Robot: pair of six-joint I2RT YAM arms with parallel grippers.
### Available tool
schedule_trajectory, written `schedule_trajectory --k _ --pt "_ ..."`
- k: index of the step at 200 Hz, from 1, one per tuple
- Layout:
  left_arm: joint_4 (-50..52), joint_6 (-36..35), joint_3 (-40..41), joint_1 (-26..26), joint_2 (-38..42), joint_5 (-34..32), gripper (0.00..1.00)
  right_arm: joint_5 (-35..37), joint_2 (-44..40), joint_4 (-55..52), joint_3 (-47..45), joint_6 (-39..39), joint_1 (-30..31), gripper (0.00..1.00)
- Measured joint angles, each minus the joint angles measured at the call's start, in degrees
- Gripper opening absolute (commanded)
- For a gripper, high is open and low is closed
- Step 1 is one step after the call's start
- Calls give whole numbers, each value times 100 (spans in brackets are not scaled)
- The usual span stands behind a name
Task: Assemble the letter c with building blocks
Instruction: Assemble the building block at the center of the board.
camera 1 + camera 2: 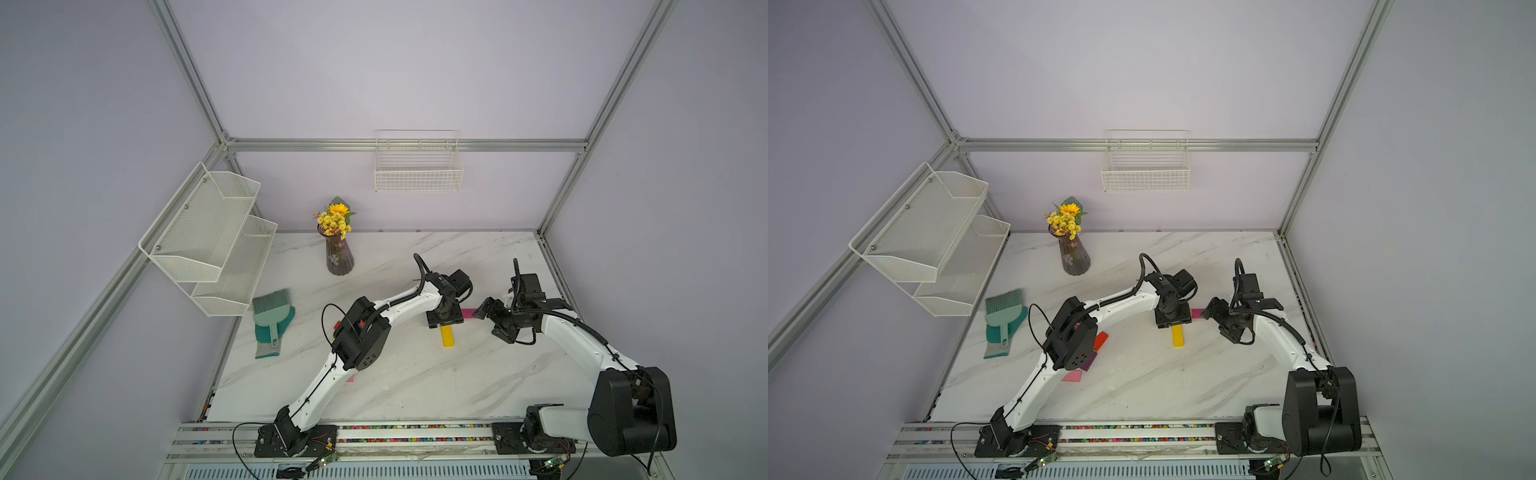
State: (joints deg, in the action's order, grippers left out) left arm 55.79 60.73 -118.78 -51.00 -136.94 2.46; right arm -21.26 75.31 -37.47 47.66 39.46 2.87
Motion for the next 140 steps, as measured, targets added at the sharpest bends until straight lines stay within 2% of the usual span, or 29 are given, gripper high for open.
schedule_trajectory --k 38,60,84,140 --pt "-162 24 1156 114 1005 -125 74 15 -42 -70 -24 -168 0 85" --pt "-306 20 1941 345 1917 -166 84 2 -48 -68 -162 -225 28 83" --pt "-481 13 2614 706 2791 -205 100 153 -35 -83 -199 -234 332 83" --pt "-608 -140 3609 1360 3685 -138 100 785 505 -138 323 -68 1821 82"
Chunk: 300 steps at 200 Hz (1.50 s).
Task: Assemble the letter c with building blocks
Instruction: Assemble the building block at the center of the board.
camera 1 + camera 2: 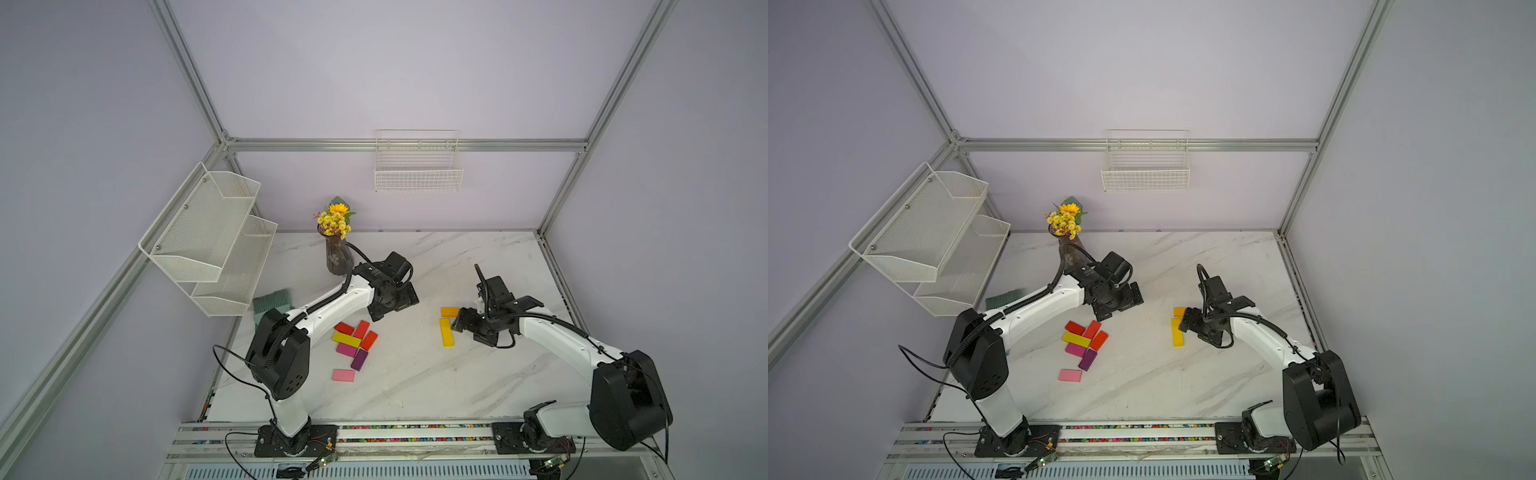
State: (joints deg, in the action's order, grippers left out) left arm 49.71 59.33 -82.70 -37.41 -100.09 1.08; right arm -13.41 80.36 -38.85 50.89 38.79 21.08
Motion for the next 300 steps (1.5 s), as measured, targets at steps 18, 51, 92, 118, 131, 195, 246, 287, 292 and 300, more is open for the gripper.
schedule_trajectory --k 18,51,92,118,131,195,246,287,292,300 --pt "-59 -61 251 109 129 94 100 234 260 -13 168 90 284 81" --pt "-304 -146 682 358 328 348 100 691 719 -20 485 216 737 78" --pt "-476 -146 876 645 323 656 100 1202 1303 -28 798 374 1141 74" --pt "-608 -168 879 730 232 1010 100 1473 1624 -66 1045 424 1259 71" --pt "-686 -168 879 739 111 1187 100 1598 1731 -111 1167 426 1287 70" --pt "-1019 -116 896 739 -96 1547 100 1897 1980 -205 1331 424 1318 66" --pt "-1132 -13 855 739 -129 1600 100 1893 2081 -197 1331 426 1318 61" --pt "-1152 11 822 739 -138 1613 100 1884 2133 -168 1327 424 1318 58" --pt "-1152 11 813 739 -140 1613 100 1884 2135 -160 1320 424 1318 57" --pt "-1150 11 802 739 -146 1615 100 1886 2144 -153 1316 424 1318 56"
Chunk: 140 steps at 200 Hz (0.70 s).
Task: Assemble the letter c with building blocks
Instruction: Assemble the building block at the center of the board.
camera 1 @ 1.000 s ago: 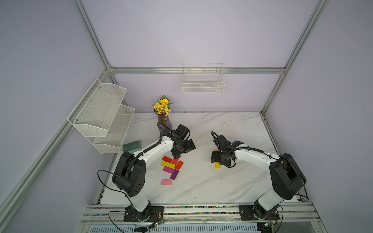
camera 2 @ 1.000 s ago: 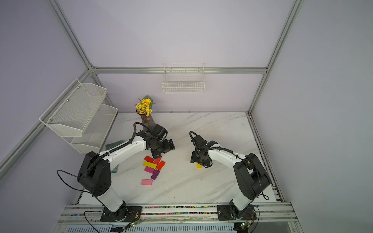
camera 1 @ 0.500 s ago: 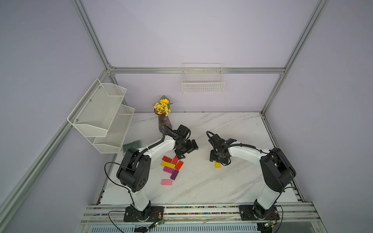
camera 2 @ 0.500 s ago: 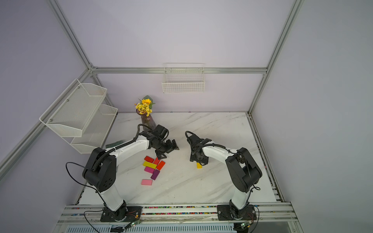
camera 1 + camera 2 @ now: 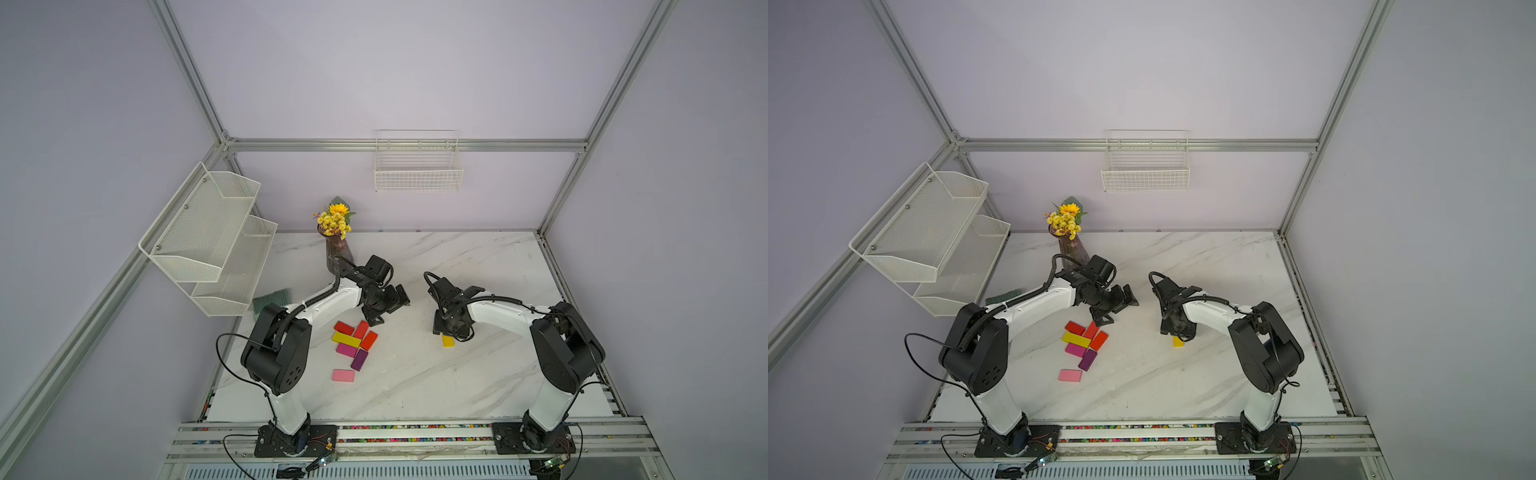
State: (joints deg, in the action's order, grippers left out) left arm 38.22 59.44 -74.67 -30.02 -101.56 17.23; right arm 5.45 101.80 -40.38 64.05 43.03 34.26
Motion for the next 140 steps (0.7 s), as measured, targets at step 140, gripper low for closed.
schedule_trajectory --k 140 --pt "-37 0 -11 0 -103 42 100 13 70 66 -74 -35 0 36"
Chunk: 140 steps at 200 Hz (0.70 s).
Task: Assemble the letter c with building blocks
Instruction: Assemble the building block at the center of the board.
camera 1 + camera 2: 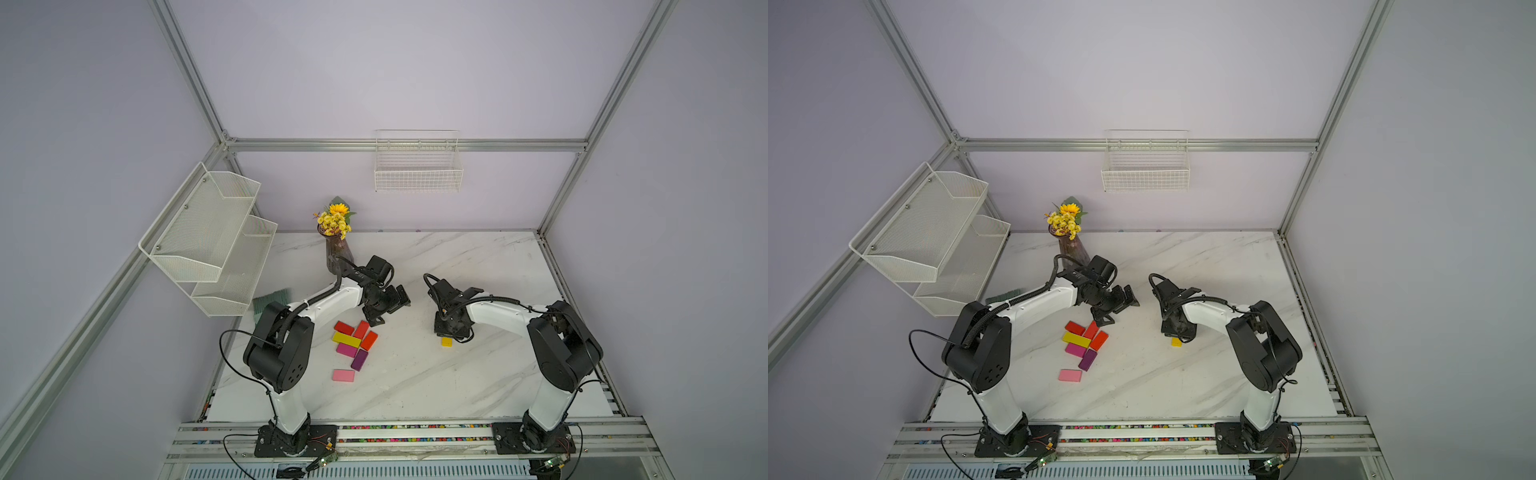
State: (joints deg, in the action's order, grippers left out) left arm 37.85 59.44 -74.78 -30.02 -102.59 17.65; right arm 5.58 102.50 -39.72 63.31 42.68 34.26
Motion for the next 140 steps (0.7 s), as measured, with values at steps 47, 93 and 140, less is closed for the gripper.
schedule_trajectory --k 47,93,140 --pt "-9 2 0 -4 -26 15 100 -7 -28 13 -24 -17 0 54" --pt "-37 4 0 -24 -28 17 100 -31 -216 17 -136 33 -20 72" --pt "-142 57 0 -184 -28 61 100 -247 -730 9 -149 105 -236 79"
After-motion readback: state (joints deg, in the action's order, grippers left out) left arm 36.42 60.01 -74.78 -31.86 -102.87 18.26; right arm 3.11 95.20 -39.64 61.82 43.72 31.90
